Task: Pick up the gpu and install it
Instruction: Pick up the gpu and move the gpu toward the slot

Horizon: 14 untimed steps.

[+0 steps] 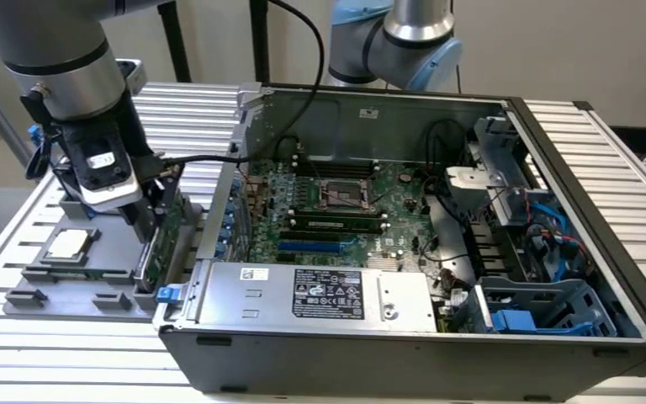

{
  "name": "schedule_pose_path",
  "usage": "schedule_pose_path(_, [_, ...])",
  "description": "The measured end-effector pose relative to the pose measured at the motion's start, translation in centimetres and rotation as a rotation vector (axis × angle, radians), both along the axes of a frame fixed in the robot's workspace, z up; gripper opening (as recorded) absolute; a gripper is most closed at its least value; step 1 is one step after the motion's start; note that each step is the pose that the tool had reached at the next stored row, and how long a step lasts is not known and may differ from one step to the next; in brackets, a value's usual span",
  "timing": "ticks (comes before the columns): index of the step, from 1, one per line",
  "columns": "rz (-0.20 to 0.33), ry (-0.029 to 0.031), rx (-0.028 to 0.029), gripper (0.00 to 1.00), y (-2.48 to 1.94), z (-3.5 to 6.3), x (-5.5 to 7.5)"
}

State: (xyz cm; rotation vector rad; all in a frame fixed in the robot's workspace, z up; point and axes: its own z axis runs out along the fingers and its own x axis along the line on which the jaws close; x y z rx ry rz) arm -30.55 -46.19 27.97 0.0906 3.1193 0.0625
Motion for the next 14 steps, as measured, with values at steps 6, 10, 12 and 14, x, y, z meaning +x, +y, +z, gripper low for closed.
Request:
schedule_pose_path(6, [0.0, -0.0001, 0.0, 1.0, 0.21, -1.09, 0.1])
schedule_pose_path(10, [0.0, -0.0001, 0.0001, 1.0, 0.45, -1.84, 0.1])
schedule_pose_path(12, [0.0, 0.0, 0.0, 1.0, 0.59, -2.19, 0.1])
schedule_pose_path(14, [-0.001, -0.0001, 0.0, 1.0, 0.7, -2.57, 0.1])
